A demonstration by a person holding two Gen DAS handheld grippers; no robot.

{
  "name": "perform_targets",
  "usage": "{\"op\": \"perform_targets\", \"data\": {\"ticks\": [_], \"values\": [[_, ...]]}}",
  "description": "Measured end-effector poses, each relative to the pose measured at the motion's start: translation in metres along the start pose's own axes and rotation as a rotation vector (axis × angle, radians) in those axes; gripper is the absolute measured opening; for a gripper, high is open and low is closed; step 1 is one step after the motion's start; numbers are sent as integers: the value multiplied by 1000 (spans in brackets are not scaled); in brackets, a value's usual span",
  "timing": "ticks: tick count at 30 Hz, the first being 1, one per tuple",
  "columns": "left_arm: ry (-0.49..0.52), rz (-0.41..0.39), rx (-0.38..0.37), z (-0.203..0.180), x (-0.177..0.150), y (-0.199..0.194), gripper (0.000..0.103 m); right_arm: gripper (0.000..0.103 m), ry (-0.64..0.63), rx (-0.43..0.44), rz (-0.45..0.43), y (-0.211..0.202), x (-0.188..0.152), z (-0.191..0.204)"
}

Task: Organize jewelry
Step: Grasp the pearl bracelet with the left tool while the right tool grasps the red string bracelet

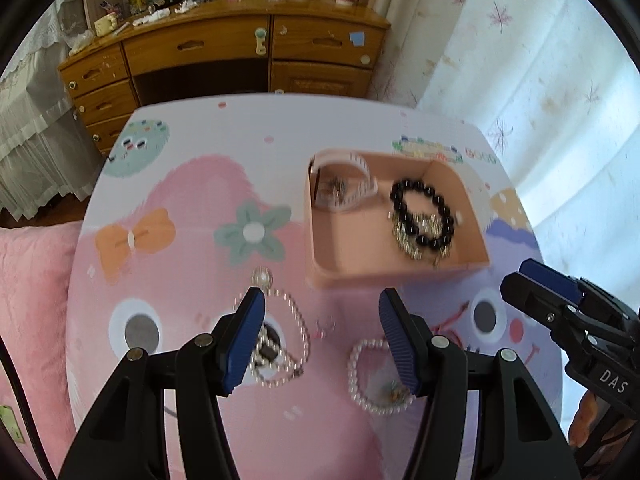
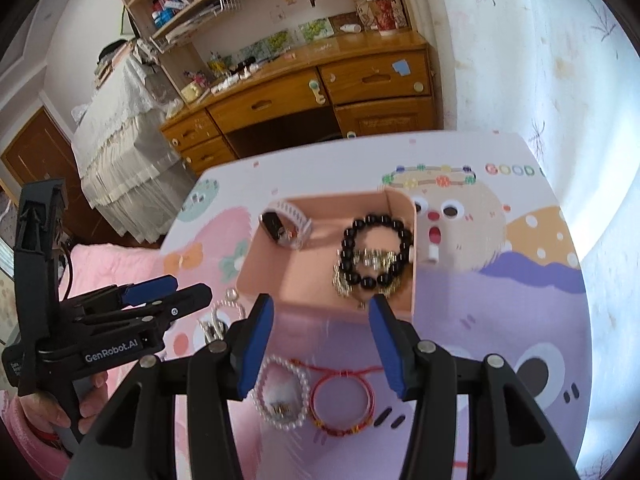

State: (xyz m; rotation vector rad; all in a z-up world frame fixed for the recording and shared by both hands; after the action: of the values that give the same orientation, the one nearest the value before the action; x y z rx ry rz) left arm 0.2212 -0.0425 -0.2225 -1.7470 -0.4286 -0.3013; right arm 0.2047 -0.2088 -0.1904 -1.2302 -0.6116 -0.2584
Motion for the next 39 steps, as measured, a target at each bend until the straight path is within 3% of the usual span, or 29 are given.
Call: {"op": "perform_targets", "data": {"ticks": [9,15,18,22,25,27,28,29,39], "values": [[98,58,-38,-4,-49,10,58,50,-136,-63,101,13,-49,5],[187,104,-54,-17,-78,24,58,50,-370,-156,182,28,-81,10],[247,111,-61,-28,-89,28,58,50,-437,-162,209,31,-92,12],[314,125,-87,-39,-103,32,58,52,-474,-134,228,33,-101,15],[348,136,-94,-43,-110,36,58,66,-495,-131,231,35,-104,17],[362,142,-78,-44,-114,40,67,69,-522,-130,226,36,-106,18],[367,143,-71,-43,-114,41,77,69,-535,-130,227,36,-107,19],[378,133,-73,-44,-114,42,78,69,-544,-131,230,37,-108,19],[421,63,-102,-50,-111,54,78,75,-575,-127,217,49,-106,11]]}}
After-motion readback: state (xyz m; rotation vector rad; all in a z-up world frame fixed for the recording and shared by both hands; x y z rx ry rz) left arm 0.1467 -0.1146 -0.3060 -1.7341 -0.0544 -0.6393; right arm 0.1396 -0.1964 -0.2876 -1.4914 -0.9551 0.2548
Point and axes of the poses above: each gripper's, at about its wrist camera, not at the fingertips, and y roughly the way its jaws point, z to its left, x to its top, the point moved 7 cm from there along y, roughly the way its jaws point, and after that the axes turned 7 degrees about -y, right-handed, at the moved point
